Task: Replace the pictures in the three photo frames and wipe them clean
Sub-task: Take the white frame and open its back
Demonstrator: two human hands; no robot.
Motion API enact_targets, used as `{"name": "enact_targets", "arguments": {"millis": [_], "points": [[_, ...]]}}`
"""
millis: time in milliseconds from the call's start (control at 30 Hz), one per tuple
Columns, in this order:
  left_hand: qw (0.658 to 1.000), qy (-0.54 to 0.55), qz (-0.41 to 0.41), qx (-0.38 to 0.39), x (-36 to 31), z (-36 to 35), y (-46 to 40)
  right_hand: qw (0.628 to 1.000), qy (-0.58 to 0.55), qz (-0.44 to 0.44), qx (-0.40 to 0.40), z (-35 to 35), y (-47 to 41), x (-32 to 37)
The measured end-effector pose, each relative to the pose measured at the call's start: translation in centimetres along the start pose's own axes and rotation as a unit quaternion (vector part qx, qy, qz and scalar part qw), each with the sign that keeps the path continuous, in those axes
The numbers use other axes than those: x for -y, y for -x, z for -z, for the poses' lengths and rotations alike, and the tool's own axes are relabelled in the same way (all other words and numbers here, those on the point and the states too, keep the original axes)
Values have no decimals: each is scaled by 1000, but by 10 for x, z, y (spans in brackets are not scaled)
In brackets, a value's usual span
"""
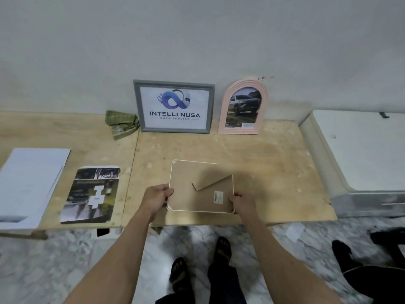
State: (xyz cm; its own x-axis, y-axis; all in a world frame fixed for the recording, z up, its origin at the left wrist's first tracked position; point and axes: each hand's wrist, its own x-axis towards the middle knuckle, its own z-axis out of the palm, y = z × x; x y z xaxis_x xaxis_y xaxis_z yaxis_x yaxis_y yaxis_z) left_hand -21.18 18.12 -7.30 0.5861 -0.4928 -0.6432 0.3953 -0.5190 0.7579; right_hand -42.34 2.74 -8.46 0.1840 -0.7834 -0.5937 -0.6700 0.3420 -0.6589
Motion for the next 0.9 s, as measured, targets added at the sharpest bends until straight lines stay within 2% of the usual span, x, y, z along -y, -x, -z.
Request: {"name": "enact_targets", "arguments": {"millis": [233,400,500,667,800,900], "points": [[996,-85,29,-29,66,17,-21,994,100,-3,-32,-28,-1,-20],[983,-170,-8,-61,46,8,-1,991,128,43,-25,-37,6,-28],[966,-237,-54,-93,35,4,-9,970,221,102,12,-38,12,-34],[924,-367,-97,-55,10,-6,-29,914,371,160,44,-41,21,-45],[889,-446,-88,-43,3,-14,-38,901,395,178,14,-42,19,-48],[881,-465,-78,-47,0,-19,-38,896,407,180,14,-45,15,-47]]}}
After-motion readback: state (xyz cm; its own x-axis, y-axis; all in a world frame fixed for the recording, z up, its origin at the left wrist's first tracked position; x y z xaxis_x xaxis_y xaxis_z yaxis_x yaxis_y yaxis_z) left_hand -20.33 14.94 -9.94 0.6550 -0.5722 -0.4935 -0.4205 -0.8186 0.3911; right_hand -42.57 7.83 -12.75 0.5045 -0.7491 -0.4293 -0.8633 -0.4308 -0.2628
